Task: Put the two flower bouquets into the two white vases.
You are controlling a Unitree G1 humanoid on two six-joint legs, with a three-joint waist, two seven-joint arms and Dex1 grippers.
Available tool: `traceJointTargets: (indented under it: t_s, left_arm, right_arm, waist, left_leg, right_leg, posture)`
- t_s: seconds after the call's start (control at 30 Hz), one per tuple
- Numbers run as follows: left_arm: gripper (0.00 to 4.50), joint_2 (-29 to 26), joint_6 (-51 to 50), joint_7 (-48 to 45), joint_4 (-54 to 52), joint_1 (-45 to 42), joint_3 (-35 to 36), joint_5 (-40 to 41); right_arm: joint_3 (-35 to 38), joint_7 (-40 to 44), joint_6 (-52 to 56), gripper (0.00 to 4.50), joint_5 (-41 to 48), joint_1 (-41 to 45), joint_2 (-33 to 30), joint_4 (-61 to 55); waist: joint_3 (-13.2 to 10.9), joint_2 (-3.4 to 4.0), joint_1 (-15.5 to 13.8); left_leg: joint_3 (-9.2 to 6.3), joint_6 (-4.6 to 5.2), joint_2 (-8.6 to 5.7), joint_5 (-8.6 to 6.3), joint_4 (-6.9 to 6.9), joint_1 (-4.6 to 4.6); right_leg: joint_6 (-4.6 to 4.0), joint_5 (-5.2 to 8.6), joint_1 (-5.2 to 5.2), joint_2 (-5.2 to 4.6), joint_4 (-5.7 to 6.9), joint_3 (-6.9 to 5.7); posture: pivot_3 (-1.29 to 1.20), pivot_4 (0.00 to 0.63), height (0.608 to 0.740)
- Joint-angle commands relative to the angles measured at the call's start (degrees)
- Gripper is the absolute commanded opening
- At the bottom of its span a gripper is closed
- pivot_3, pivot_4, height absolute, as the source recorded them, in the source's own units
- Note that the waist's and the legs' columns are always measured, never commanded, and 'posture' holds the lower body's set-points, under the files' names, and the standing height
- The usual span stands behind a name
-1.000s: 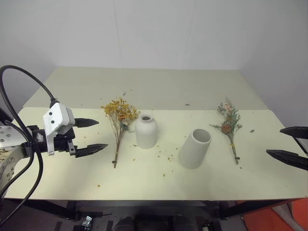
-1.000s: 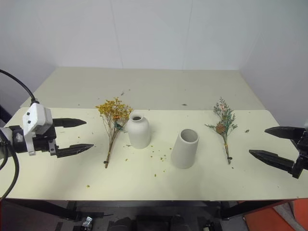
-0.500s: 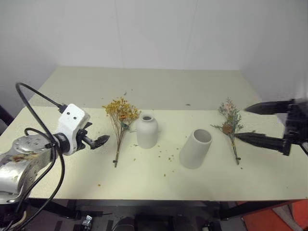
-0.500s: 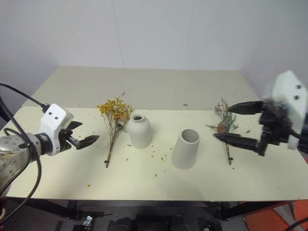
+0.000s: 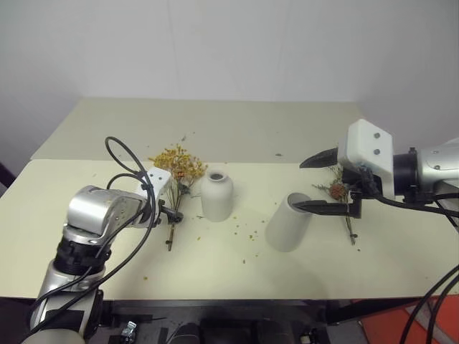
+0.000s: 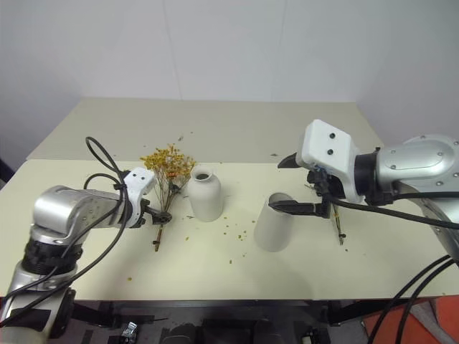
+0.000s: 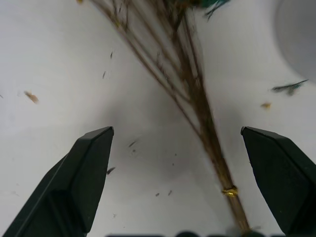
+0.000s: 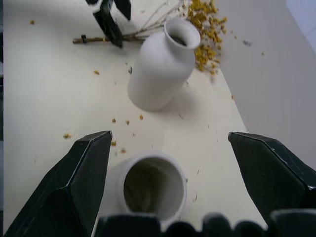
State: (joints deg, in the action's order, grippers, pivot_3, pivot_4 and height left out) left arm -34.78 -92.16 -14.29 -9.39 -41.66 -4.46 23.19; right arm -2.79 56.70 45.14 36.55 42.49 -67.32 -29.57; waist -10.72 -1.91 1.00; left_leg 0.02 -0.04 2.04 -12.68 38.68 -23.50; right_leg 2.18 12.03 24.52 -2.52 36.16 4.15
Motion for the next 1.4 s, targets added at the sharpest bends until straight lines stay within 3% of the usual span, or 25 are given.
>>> traceJointTargets:
  t_s: [0.03, 0.2, 0.3, 0.7, 0.97, 1.1, 1.2, 1.3, 1.4]
  left_arm:
    - [4.50, 0.4, 2.3, 1.4, 3.3, -2.8, -2.0, -3.3]
    - [4.50, 3.0, 6.0, 2.2, 8.5, -5.4, -2.4, -6.1]
    - [3.94, 3.5, 8.5, 1.5, 10.3, -6.2, -4.5, -7.4]
    - [0.10, 4.0, 13.3, 0.9, 10.1, -5.2, -4.1, -10.0]
    - [0.10, 2.9, 21.4, -0.2, 6.2, -2.5, 6.8, -9.0]
    - [0.10, 4.4, 30.6, -1.6, 3.5, -2.5, 18.4, -5.2]
    - [0.10, 6.4, 34.2, -6.2, 3.5, -4.8, 28.1, 3.5]
    - [0.10, 7.4, 46.2, -11.1, 4.0, -4.1, 29.1, 4.9]
    - [0.10, 9.6, 56.6, -20.6, 11.7, -7.2, 31.3, 10.2]
  right_arm:
    - [0.6, -0.2, 0.4, 4.44, -1.5, 1.7, 0.8, -0.1]
    - [1.1, -0.3, 0.6, 4.44, -2.8, 0.7, 1.1, -0.3]
    - [1.4, -0.5, 0.8, 4.50, -3.1, 0.3, 1.4, -0.5]
    - [3.0, -0.9, 1.0, 4.50, -3.6, -1.3, 1.0, -0.9]
    - [3.6, -0.4, 0.3, 4.50, -4.5, -1.7, 1.3, -0.1]
    - [3.9, -1.8, 0.1, 4.50, -4.9, -1.1, 2.6, 0.1]
    - [4.1, -3.5, -0.6, 4.50, -5.5, -1.1, 4.6, 0.0]
    - [4.1, -4.1, -2.9, 4.50, -6.4, -1.8, 6.7, -0.1]
    - [3.7, -6.2, -3.1, 4.50, -7.3, -2.3, 9.0, -0.5]
  waist:
    - [0.0, 0.00, -0.2]
    - [0.0, 0.00, -0.3]
    - [0.0, 0.00, -0.3]
    - [0.0, 0.00, -0.1]
    - [0.0, 0.00, -0.1]
    - [0.0, 0.00, -0.1]
    - [0.0, 0.00, -0.2]
    - [0.0, 0.00, -0.2]
    - [0.0, 0.00, -0.5]
  left_leg:
    - [0.00, 0.00, -0.01, 0.00, 0.03, -0.01]
    - [0.00, 0.00, -0.05, 0.00, 0.06, 0.00]
    - [-0.01, 0.00, -0.05, 0.00, 0.06, 0.01]
    - [-0.01, 0.00, -0.05, 0.00, 0.06, 0.02]
    - [-0.01, 0.00, -0.04, 0.00, 0.06, -0.02]
    - [-0.01, 0.00, -0.03, 0.00, 0.06, -0.01]
    - [0.00, 0.00, -0.02, 0.00, 0.08, -0.02]
    - [0.00, 0.00, -0.04, 0.00, 0.10, -0.01]
    - [0.00, 0.00, -0.05, 0.00, 0.14, 0.00]
  right_leg:
    - [0.01, 0.00, 0.00, 0.00, 0.00, 0.00]
    - [0.01, -0.01, -0.04, -0.05, 0.01, 0.00]
    - [0.01, -0.02, -0.05, -0.04, 0.02, 0.00]
    - [0.00, -0.03, -0.05, -0.03, 0.04, 0.01]
    - [-0.05, -0.06, -0.02, -0.04, 0.03, 0.01]
    - [-0.05, -0.06, -0.02, -0.04, 0.02, 0.00]
    - [-0.06, -0.07, -0.03, -0.05, 0.02, 0.00]
    - [-0.04, -0.08, -0.06, -0.06, 0.01, -0.01]
    - [-0.04, -0.09, -0.13, -0.07, -0.01, -0.03]
  posture:
    - [0.00, 0.150, 0.740]
    - [0.00, 0.150, 0.740]
    - [0.00, 0.150, 0.740]
    - [0.00, 0.150, 0.740]
    - [0.00, 0.150, 0.740]
    - [0.00, 0.150, 0.740]
    - [0.00, 0.150, 0.740]
    - [0.00, 0.150, 0.740]
    - [0.00, 0.150, 0.740]
